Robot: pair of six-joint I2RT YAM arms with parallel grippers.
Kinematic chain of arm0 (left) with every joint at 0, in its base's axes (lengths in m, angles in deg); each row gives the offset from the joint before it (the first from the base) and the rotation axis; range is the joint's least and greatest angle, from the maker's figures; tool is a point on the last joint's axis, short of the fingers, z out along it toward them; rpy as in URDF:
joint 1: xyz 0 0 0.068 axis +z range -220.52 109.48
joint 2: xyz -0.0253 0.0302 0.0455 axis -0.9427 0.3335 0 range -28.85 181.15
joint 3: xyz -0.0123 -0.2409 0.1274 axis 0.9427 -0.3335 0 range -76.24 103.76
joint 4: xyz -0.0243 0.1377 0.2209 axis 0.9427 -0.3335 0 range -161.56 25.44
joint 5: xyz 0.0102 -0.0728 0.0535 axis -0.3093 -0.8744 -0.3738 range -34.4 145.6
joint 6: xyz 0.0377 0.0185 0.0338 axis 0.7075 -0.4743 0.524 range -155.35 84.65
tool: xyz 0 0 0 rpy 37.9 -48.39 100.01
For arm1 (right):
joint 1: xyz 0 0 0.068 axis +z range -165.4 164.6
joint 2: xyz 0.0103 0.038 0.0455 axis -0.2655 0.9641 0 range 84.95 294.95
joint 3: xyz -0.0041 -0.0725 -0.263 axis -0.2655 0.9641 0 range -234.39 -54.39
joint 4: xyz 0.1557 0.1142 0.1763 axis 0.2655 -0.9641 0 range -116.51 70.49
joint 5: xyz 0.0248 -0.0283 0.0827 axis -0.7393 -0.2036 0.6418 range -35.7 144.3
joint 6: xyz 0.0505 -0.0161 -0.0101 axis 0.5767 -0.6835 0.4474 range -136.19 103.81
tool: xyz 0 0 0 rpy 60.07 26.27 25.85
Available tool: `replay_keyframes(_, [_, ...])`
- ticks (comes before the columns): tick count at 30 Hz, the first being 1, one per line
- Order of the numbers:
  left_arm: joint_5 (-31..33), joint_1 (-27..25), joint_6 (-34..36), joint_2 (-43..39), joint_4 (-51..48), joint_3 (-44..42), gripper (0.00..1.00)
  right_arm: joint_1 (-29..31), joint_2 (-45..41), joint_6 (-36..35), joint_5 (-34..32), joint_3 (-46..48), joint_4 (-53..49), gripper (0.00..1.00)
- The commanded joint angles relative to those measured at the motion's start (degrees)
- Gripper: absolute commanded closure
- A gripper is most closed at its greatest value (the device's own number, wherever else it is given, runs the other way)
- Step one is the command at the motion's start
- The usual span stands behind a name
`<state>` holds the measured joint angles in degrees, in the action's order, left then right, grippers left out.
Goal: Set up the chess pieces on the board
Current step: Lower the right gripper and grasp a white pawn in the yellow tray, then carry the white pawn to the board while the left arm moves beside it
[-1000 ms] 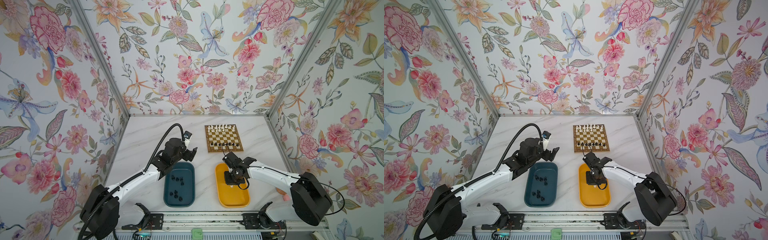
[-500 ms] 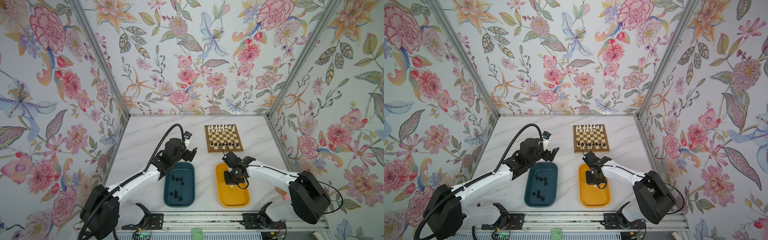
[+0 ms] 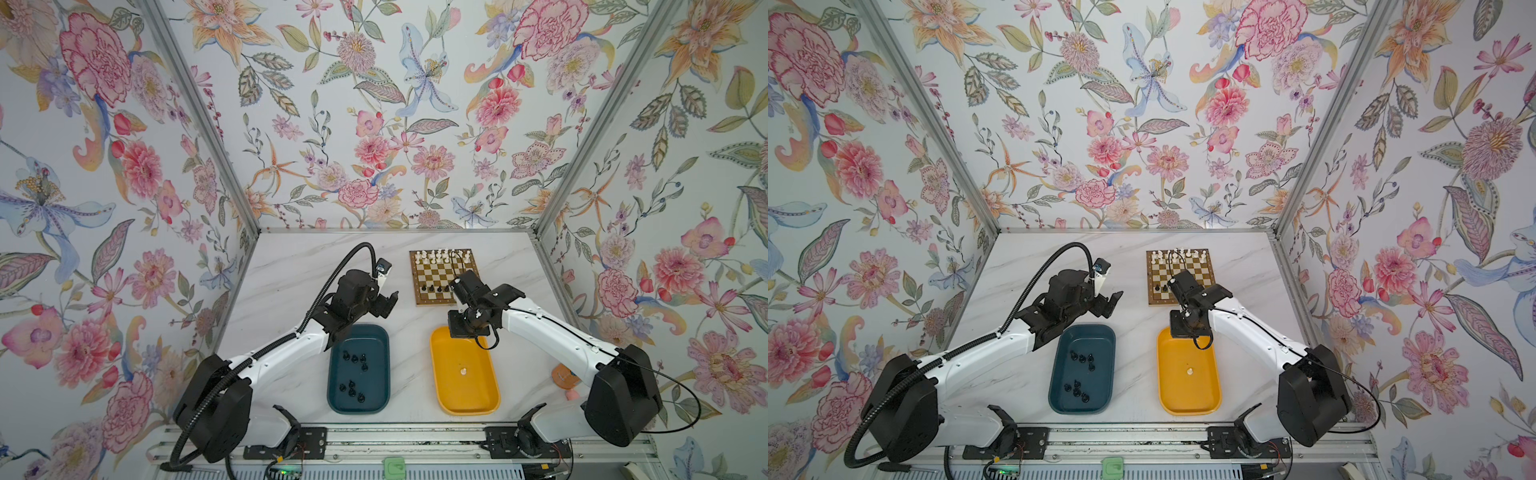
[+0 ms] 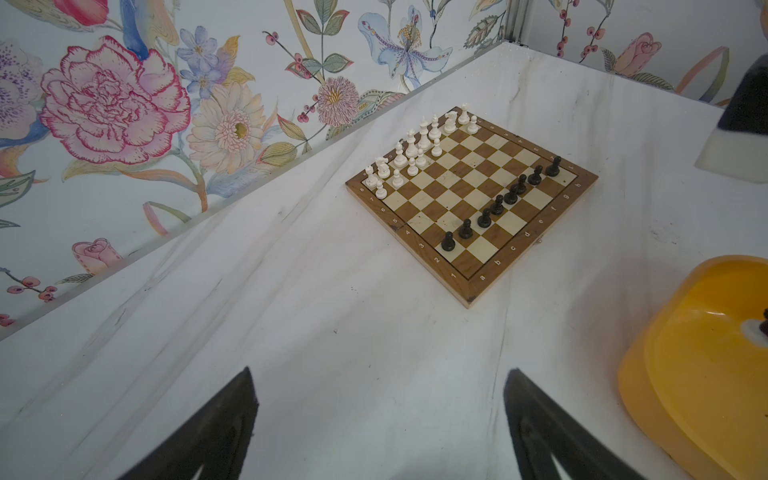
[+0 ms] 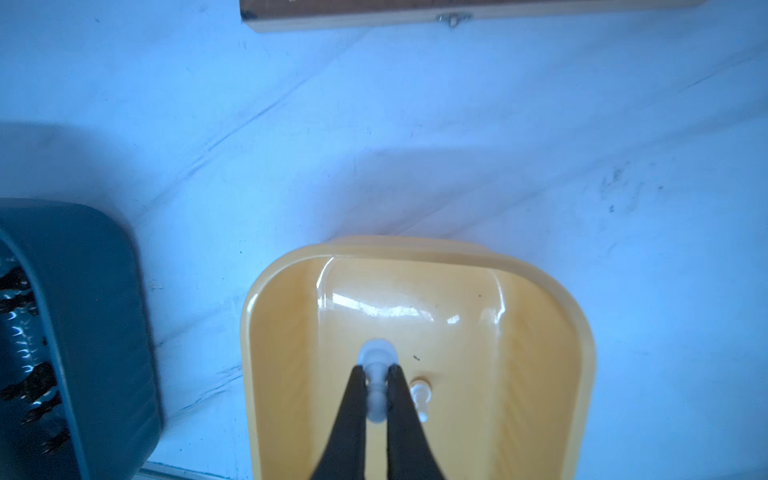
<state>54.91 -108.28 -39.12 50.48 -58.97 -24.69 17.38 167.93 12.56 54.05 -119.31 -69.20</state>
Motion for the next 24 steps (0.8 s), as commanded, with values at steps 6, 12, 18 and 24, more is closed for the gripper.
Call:
replay_keyframes(6, [2.21, 1.05, 0.70, 6.07, 1.52, 7.60, 0.04, -7.71, 8.33, -7.11, -2.12, -13.86, -5.09, 0.95])
replay_keyframes(12, [0.28, 1.90, -0.71, 10.71, 2.58, 12.65, 0.01, -11.35, 17.50, -9.40, -2.86, -24.45, -5.11, 0.95])
replay_keyframes(18, [-0.01, 2.29, -0.10, 14.21, 2.37, 16.73, 0.01, -14.08, 27.72, -11.04, -1.82, -35.09, -5.07, 0.96])
replay_keyframes(24, [-0.78, 4.12, -1.67, 16.31, 3.72, 18.45, 0.01, -16.12, 36.08, -12.47, -1.70, -42.58, -5.09, 0.96])
